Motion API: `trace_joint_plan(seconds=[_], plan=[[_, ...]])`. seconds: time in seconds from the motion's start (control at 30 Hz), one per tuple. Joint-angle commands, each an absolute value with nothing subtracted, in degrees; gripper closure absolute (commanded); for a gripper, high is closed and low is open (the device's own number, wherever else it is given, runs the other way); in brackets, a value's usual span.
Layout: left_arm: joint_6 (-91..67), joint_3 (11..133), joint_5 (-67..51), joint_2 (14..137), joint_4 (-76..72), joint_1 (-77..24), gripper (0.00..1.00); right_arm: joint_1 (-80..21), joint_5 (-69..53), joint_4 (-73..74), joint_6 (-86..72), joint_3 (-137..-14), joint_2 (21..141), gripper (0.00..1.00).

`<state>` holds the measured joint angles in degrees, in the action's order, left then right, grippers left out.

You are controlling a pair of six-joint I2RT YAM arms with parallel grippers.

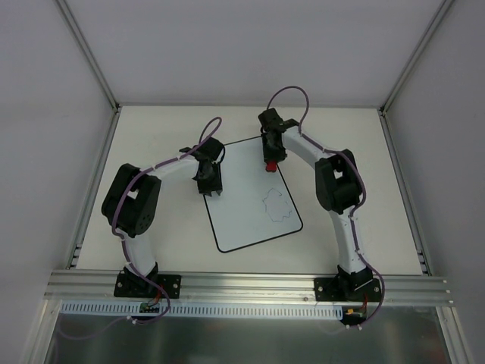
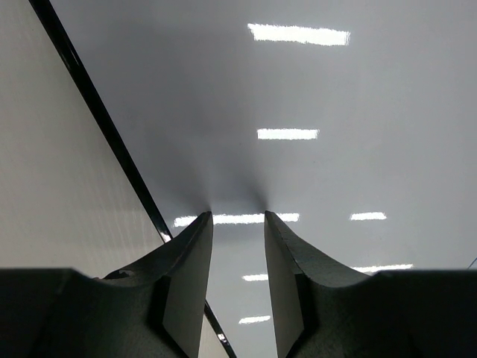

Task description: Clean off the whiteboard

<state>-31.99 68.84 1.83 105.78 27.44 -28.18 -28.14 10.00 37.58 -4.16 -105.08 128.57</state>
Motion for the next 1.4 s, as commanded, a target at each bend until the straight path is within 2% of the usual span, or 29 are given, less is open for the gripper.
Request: trace_joint_plan(seconds=[0.0,0.17,0.37,0.5,0.7,0.93,1.1,1.37], plan=[[-32.6,66.4,1.0,105.5,30.2,-28.9,0.66,-32.1,6.4,41.0,-1.8,-111.9,135.9,0.98],[-32.7,65.8,1.1,104.7,30.2,-28.9,0.66,-35.4,3.3,45.5,-2.9,-124.7,142.7,0.98],[-32.6,65.2,1.3,104.1,30.2,-28.9,0.66,-37.1,1.4,45.9,-4.0,-127.7,145.2,0.97],[-32.6,65.2,1.1,104.4,30.3,-28.9,0.66,-36.0,4.4,47.1,-5.1,-127.1,144.4,0.97],[-32.7,65.6,0.9,104.9,30.1,-28.9,0.66,-29.9,9.0,46.2,-7.3,-113.0,135.7,0.98],[-33.1,67.1,0.2,105.9,30.1,-28.8,0.68,-29.4,7.2,35.8,-5.9,-87.7,120.8,0.98],[-33.1,68.2,0.2,106.6,30.1,-28.8,0.69,-35.6,7.0,30.0,-5.5,-74.2,114.3,0.99],[-32.9,69.1,0.2,106.7,30.1,-28.7,0.69,-48.3,3.7,27.8,-9.0,-69.3,113.9,0.99]])
